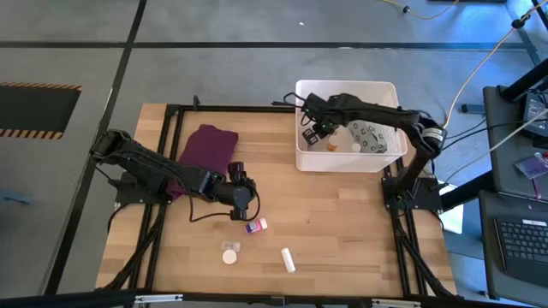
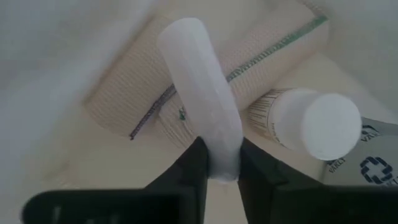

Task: Pick & place medical supplies in basket/bin
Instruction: Put the right white rolled gauze into the white bin, then put the pink pill bottle into the white bin

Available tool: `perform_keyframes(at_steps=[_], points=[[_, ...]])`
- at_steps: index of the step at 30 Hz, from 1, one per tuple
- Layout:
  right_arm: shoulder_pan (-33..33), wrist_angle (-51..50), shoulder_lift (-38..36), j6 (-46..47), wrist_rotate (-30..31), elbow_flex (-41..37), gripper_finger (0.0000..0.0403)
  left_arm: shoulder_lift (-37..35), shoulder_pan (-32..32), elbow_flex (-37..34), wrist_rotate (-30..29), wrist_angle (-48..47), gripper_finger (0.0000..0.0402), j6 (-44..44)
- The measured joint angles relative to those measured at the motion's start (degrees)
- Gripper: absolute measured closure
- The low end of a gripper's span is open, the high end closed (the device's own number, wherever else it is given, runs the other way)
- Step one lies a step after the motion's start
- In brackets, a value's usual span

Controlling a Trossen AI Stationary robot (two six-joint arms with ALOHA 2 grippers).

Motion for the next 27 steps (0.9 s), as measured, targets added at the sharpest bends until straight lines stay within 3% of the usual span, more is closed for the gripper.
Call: perform_keyframes(at_steps=[14,23,27], points=[[0.0,-1.1,-0.1,0.2,-1.3,1.8,0.0183,0.0,0.0,0.0,0.0,0.0,0.0151,0.0],[1.4,-8.0,-1.6,-0.1,-1.3,14.3,0.0165,0.0,0.0,0.0,1.8,0.0,0.0151,0.0],[3.4,-12.4,-4.8,-0.4,0.6,21.7,0.0164,0.0,0.0,0.2,7.4,-0.1,0.0151,0.4]])
